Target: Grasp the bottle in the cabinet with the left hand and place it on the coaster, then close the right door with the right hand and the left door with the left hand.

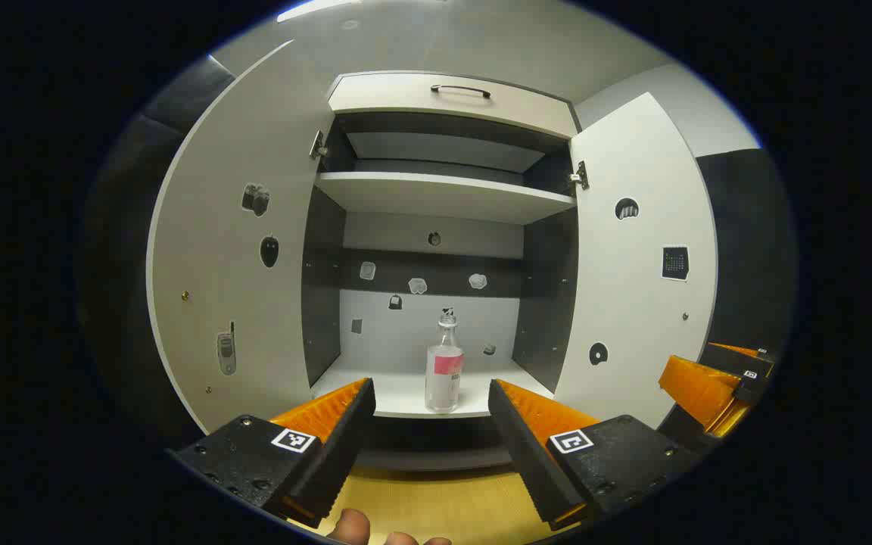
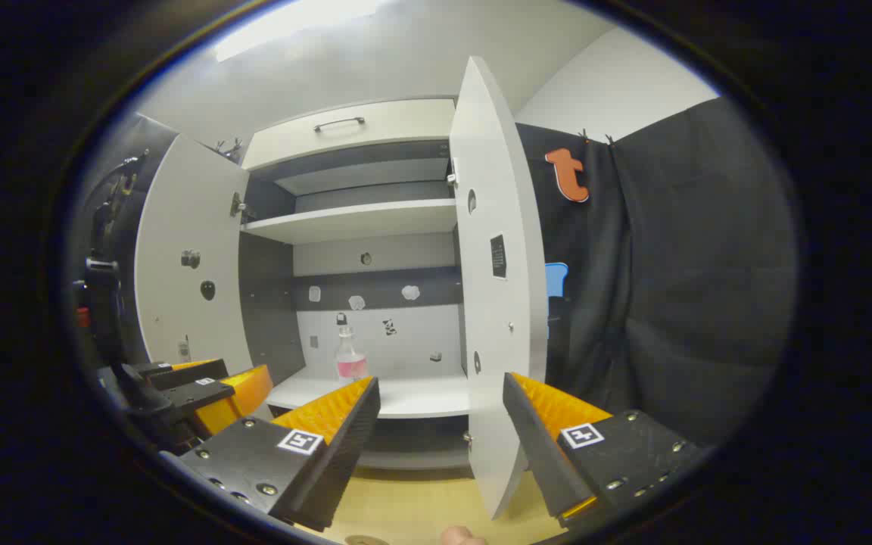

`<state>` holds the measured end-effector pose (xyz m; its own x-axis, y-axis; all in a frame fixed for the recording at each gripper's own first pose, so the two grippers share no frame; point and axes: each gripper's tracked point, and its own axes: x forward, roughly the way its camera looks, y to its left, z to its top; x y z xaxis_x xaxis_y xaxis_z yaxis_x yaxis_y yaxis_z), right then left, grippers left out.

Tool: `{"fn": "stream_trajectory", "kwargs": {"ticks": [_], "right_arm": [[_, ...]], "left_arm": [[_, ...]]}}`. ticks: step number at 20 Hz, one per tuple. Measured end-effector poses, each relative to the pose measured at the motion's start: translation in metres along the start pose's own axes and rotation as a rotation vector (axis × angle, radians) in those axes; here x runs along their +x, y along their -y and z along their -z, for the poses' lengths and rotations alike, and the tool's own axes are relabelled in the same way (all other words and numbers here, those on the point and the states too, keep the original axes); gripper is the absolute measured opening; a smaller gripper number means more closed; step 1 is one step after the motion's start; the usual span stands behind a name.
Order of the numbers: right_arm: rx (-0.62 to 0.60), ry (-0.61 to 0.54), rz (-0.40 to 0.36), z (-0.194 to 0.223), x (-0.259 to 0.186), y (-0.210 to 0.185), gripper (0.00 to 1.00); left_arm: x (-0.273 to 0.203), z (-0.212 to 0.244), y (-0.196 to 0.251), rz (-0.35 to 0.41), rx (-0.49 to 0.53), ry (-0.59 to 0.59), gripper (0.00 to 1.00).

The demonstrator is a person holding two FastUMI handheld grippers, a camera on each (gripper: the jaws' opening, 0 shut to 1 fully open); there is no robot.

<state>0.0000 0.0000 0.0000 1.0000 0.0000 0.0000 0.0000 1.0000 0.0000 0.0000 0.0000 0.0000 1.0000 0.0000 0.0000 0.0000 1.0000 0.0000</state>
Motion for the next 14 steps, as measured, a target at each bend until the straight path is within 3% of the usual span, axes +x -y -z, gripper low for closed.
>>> {"fn": "stream_trajectory", "kwargs": {"ticks": [14], "right_arm": [[0.004,-0.008,0.026,0.0042,-0.0037,-0.0009,0.98]], "left_arm": [[-0.0009,0.005,0.001,0.028,0.018,-0.01,0.96]]}}
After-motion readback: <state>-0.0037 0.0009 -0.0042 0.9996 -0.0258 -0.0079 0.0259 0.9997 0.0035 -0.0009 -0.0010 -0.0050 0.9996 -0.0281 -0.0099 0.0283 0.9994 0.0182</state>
